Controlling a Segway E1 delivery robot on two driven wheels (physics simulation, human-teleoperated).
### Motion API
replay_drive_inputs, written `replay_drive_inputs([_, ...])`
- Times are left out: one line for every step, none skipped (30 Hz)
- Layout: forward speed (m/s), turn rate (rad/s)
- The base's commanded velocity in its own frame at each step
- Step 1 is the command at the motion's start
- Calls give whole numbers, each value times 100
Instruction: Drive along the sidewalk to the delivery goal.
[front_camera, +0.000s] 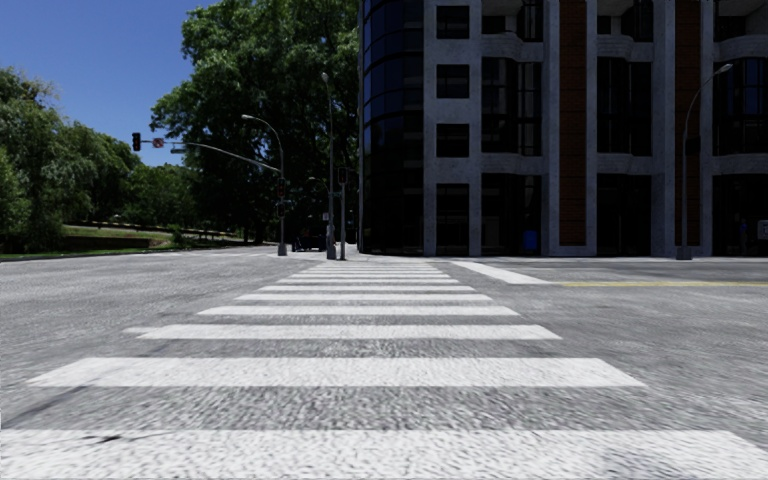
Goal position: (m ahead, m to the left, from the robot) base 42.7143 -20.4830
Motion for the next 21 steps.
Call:
replay_drive_inputs([162, 0])
replay_drive_inputs([162, 0])
replay_drive_inputs([162, 0])
replay_drive_inputs([162, 0])
replay_drive_inputs([162, 0])
replay_drive_inputs([162, 0])
replay_drive_inputs([162, 0])
replay_drive_inputs([162, 0])
replay_drive_inputs([162, 0])
replay_drive_inputs([162, 0])
replay_drive_inputs([162, 0])
replay_drive_inputs([162, 0])
replay_drive_inputs([162, 0])
replay_drive_inputs([162, 0])
replay_drive_inputs([162, 0])
replay_drive_inputs([162, 0])
replay_drive_inputs([162, 0])
replay_drive_inputs([162, 0])
replay_drive_inputs([162, 0])
replay_drive_inputs([162, 0])
replay_drive_inputs([162, 0])
